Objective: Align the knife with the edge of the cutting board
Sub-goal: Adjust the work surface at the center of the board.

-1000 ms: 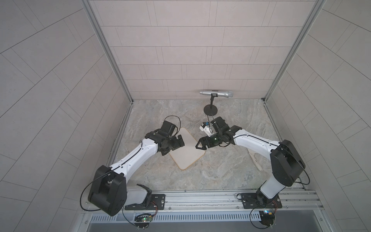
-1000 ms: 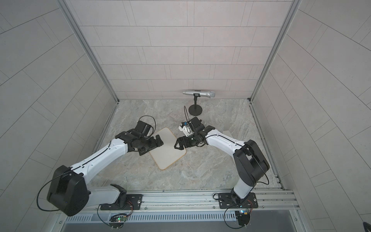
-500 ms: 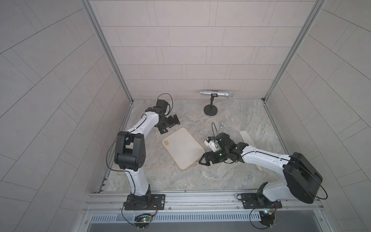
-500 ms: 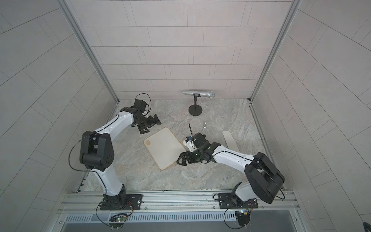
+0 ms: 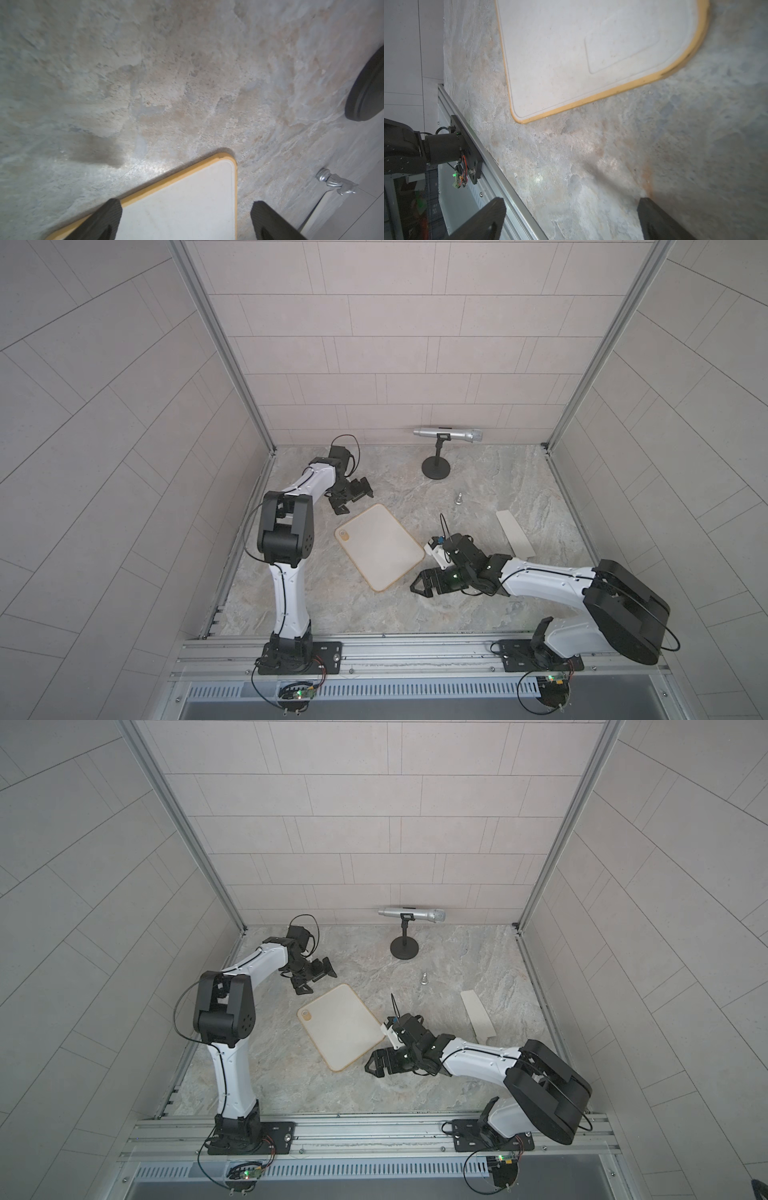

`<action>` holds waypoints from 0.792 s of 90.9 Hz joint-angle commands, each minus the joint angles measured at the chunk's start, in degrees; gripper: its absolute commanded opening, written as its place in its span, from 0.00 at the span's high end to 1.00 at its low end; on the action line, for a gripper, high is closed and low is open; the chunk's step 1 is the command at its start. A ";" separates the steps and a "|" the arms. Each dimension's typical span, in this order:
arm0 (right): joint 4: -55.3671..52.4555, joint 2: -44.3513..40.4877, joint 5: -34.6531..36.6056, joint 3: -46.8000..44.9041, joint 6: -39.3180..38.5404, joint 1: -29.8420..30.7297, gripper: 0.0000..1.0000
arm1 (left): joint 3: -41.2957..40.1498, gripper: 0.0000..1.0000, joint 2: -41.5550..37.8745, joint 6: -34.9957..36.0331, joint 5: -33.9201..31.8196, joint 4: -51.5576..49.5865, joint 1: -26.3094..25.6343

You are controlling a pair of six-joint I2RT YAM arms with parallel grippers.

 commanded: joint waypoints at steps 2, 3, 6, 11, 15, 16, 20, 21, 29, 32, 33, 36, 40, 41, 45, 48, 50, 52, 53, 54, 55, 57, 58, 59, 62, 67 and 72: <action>5.08 3.25 -0.26 0.19 1.74 0.23 0.00 | -2.54 0.00 0.21 0.79 -0.88 -0.76 0.34; 5.39 3.60 -0.32 0.30 1.82 0.26 0.00 | -2.75 0.00 0.21 0.76 -0.84 -0.71 0.30; 6.07 4.60 -0.71 0.52 2.08 0.24 0.00 | -3.49 0.00 0.14 0.55 -0.83 -0.47 0.34; 7.06 6.30 -1.09 1.12 2.47 0.24 0.00 | -4.87 0.00 -0.07 0.20 -0.78 -0.01 0.28; 7.87 7.46 -1.32 1.47 2.76 0.28 0.00 | -6.27 0.00 -0.33 -0.17 -0.58 0.62 0.34; 7.97 7.60 -1.37 1.60 2.81 0.29 0.00 | -6.60 0.00 -0.41 -0.25 -0.56 0.77 0.34; 8.13 8.49 -1.44 1.86 2.92 0.28 0.00 | -7.90 0.00 -0.97 -0.60 -0.37 1.29 0.34; 8.10 8.77 -1.44 1.88 2.94 0.28 0.00 | -8.16 0.00 -1.08 -0.64 -0.32 1.50 0.34; 7.56 10.35 -1.24 4.01 2.87 0.29 0.00 | -11.00 0.00 -2.22 -1.07 0.24 2.82 0.11; 7.33 10.89 -1.10 4.35 2.83 0.29 0.00 | -11.98 0.00 -2.71 -1.22 0.33 3.15 0.06; 7.31 11.07 -1.09 4.45 2.80 0.29 0.00 | -12.35 0.00 -2.88 -1.34 0.42 3.27 0.07; 7.32 11.60 -0.91 4.64 2.72 0.29 0.00 | -13.56 0.00 -3.49 -1.62 0.55 3.80 0.08; 7.12 12.20 -0.73 4.90 2.70 0.22 0.00 | -15.63 0.00 -4.46 -2.18 0.95 5.05 -0.05; 7.11 12.39 -0.69 4.98 2.69 0.21 0.00 | -16.20 0.00 -4.76 -2.40 1.04 5.40 -0.07; 7.10 13.00 -0.78 5.21 2.69 0.05 0.00 | -18.45 0.00 -5.71 -3.12 1.29 6.88 -0.10; 7.05 13.38 -0.81 5.38 2.69 -0.04 0.00 | -19.98 0.00 -6.39 -3.66 1.46 7.93 -0.23; 7.00 13.52 -0.86 5.52 2.69 -0.17 0.00 | -20.95 0.00 -6.78 -4.04 1.65 8.54 -0.35; 7.02 13.71 -0.98 5.62 2.69 -0.27 0.00 | -21.92 0.00 -7.10 -4.26 1.81 9.13 -0.42; 7.02 13.71 -1.03 5.65 2.69 -0.34 0.00 | -22.46 0.00 -7.36 -4.40 1.86 9.37 -0.52; 7.02 13.75 -1.10 5.71 2.69 -0.38 0.00 | -22.82 0.00 -7.62 -4.52 1.94 9.67 -0.53; 7.02 13.87 -1.13 5.74 2.69 -0.44 0.00 | -23.27 0.00 -7.79 -4.66 2.02 9.91 -0.57; 6.95 13.95 -1.14 5.81 2.69 -0.60 0.00 | -24.17 0.00 -8.19 -4.82 2.03 10.48 -0.65; 6.81 14.01 -1.11 5.83 2.69 -0.68 0.00 | -24.69 0.00 -8.38 -4.94 2.06 10.71 -0.72; 6.69 13.99 -1.14 5.89 2.69 -0.77 0.00 | -25.03 0.00 -8.61 -5.10 2.08 10.91 -0.72; 6.46 14.01 -1.13 5.98 2.57 -1.03 0.00 | -26.50 0.00 -9.18 -5.37 2.15 11.73 -0.95; 5.97 14.14 -1.32 6.24 2.38 -1.49 0.00 | -28.52 0.00 -10.03 -5.69 2.28 12.86 -1.22; 5.56 14.18 -1.48 6.36 2.01 -1.91 0.00 | -30.48 0.00 -11.08 -6.22 2.41 13.94 -1.62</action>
